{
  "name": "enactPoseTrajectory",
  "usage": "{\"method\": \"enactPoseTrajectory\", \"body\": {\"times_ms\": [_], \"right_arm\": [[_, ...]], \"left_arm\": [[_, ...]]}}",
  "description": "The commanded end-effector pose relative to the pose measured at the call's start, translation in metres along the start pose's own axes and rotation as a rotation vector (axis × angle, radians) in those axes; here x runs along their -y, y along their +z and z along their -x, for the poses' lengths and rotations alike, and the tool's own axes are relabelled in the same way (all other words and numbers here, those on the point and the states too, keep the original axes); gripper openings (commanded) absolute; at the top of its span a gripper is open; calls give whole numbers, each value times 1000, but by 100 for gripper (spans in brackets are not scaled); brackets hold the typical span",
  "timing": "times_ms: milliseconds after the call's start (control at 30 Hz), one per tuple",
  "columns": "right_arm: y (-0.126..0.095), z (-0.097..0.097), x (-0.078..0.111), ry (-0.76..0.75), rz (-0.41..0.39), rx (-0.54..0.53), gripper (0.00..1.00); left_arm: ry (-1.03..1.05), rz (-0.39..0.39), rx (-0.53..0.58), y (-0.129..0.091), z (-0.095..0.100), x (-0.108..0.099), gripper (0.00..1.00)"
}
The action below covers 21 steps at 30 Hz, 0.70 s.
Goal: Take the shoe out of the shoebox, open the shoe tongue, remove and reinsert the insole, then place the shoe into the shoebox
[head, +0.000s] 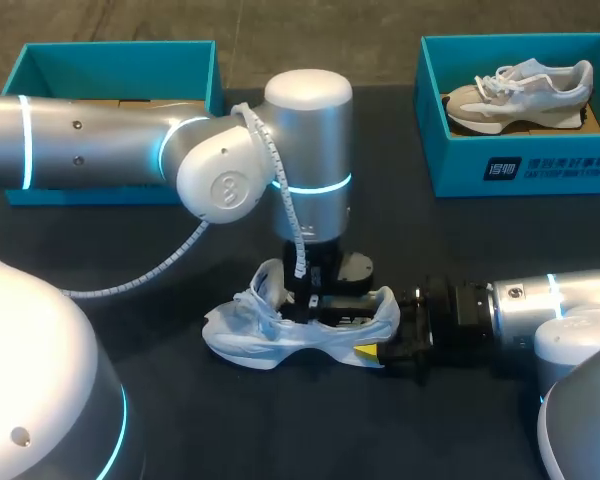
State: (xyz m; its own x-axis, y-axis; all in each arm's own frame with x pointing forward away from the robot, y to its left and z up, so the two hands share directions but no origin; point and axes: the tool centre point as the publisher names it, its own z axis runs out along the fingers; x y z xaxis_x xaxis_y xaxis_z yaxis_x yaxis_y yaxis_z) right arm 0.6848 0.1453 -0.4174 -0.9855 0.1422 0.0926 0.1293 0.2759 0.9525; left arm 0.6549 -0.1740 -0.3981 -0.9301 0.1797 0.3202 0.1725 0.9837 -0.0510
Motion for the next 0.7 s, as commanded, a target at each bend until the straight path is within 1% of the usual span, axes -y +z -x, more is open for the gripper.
{"method": "enactPoseTrajectory", "body": {"times_ms": [33, 67, 100, 133, 167, 200, 300, 367, 500, 567, 667, 700], "right_arm": [[1, 0, 0, 1, -4, 0, 0], [1, 0, 0, 1, -4, 0, 0], [1, 0, 0, 1, -4, 0, 0], [1, 0, 0, 1, -4, 0, 0], [1, 0, 0, 1, -4, 0, 0], [1, 0, 0, 1, -4, 0, 0], [1, 0, 0, 1, -4, 0, 0], [1, 0, 0, 1, -4, 0, 0], [1, 0, 0, 1, -4, 0, 0], [1, 0, 0, 1, -4, 0, 0], [1, 0, 0, 1, -4, 0, 0], [1, 0, 0, 1, -4, 0, 0]], "left_arm": [[-18, 6, 20, 11, 1, 5, 0], [-24, 5, 32, 12, 0, 4, 0], [-30, 5, 52, 14, 0, 4, 11], [-31, -4, 59, 14, 0, 4, 13], [-39, -4, 81, 14, 0, 3, 9], [-50, -4, 105, 15, 1, 2, 9], [-61, -22, 139, 14, 3, -1, 16], [-63, -31, 151, 13, 6, -3, 18], [-74, -18, 190, 14, 13, -5, 28], [-76, -21, 204, 14, 16, -5, 29], [-83, -4, 246, 14, 20, -4, 35], [-85, 2, 261, 14, 22, -4, 35]]}}
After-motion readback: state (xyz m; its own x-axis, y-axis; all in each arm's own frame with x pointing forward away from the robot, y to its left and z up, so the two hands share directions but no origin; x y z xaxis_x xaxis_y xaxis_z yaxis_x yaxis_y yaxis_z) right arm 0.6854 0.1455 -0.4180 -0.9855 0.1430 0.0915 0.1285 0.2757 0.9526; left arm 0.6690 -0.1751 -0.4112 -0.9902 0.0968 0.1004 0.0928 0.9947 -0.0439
